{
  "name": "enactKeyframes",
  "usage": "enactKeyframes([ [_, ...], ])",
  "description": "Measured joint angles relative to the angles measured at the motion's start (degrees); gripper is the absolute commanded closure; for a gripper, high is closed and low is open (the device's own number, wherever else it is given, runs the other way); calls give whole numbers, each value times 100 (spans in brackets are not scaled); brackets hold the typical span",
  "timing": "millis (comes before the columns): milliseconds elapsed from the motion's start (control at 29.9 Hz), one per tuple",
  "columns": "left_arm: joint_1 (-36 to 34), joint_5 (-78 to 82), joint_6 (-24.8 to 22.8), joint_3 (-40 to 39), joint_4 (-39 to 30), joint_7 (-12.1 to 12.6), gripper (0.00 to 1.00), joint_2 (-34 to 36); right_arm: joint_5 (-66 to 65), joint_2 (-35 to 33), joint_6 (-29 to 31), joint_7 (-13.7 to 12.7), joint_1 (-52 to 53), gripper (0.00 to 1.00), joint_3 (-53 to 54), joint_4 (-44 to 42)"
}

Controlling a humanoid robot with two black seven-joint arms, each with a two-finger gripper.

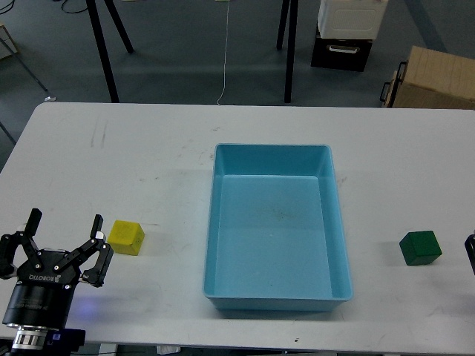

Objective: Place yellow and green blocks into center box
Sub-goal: 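Raise the right gripper and move it toward the dark green cube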

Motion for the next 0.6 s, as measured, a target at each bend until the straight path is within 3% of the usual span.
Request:
enactKeyframes([
  [234,0,0,0,1,0,77,0,4,322,131,0,-574,29,0,-13,-36],
  [401,-46,0,0,-5,0,88,0,2,683,152,0,-697,309,0,2,-255],
  [468,-106,0,0,-4,4,91,0,-14,691,-75,0,-721,379,0,6,-279],
  [602,-192,2,0,8,13,100,0,-43,635,-1205,0,-931,703,0,-141,-285],
])
